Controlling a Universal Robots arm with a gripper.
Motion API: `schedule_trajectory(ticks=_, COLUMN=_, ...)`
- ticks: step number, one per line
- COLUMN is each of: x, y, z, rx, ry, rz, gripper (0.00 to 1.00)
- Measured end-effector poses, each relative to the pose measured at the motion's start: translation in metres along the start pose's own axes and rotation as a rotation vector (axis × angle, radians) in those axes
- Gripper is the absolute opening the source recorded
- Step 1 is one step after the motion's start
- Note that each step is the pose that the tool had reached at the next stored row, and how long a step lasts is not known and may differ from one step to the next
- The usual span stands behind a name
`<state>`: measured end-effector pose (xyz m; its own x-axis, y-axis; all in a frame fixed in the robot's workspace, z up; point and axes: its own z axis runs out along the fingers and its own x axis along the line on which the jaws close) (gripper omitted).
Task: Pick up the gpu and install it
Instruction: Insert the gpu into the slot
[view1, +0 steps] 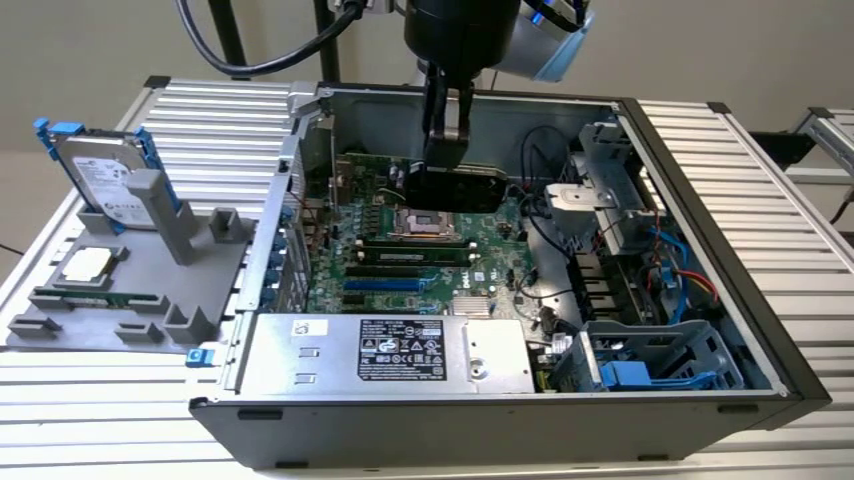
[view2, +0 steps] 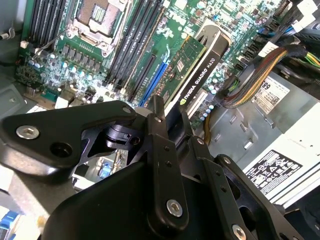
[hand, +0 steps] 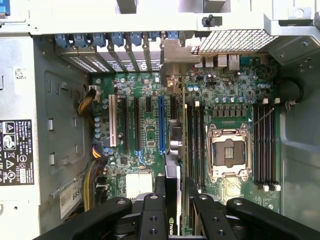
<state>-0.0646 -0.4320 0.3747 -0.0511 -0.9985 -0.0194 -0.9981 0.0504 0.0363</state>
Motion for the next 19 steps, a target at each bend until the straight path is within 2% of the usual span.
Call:
schedule_trajectory(ticks=5, x=0.0001, y=0.0000, z=0.0023, rx=0.0000, ry=0.0000, rz=0.000, gripper=0.00)
schedule_trajectory(ticks=19, x=0.0034, y=0.0027, z=0.0271, rx=0.0003, ry=0.0001, rz=0.000, gripper=0.00)
